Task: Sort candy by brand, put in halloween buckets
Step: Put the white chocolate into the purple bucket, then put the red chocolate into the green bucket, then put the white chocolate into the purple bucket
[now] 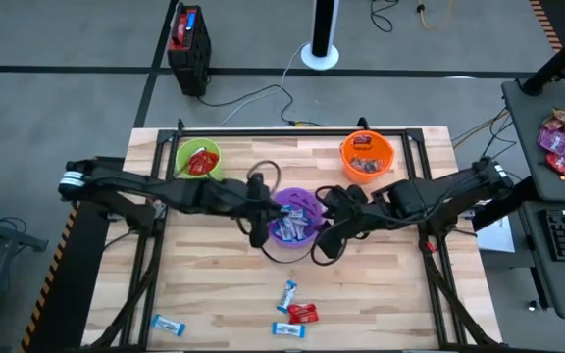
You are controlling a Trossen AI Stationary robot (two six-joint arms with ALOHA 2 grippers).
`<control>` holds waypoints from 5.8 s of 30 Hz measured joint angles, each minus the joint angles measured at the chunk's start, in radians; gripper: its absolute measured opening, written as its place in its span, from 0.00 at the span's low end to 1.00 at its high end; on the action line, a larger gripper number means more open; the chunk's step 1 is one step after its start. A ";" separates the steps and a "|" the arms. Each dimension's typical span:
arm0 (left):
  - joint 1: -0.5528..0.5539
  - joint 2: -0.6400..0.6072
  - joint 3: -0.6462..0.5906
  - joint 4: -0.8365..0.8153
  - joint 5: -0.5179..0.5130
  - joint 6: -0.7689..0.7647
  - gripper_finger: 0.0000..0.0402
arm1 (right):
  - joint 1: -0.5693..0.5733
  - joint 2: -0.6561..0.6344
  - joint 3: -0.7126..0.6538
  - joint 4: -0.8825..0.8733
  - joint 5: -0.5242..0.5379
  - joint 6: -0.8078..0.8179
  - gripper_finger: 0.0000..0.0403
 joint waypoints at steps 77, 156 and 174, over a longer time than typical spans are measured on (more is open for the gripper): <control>-0.599 -0.199 0.016 -0.288 -0.384 -0.161 0.40 | 0.194 0.251 0.065 0.364 -0.038 -0.146 0.03; 0.880 -0.253 -0.032 -0.872 0.221 -0.067 0.39 | -0.106 0.064 0.005 -0.001 -0.195 0.044 0.50; -0.249 -0.497 -0.032 -0.684 -0.392 -0.653 0.39 | 0.162 0.473 -0.015 0.198 -0.198 0.363 0.50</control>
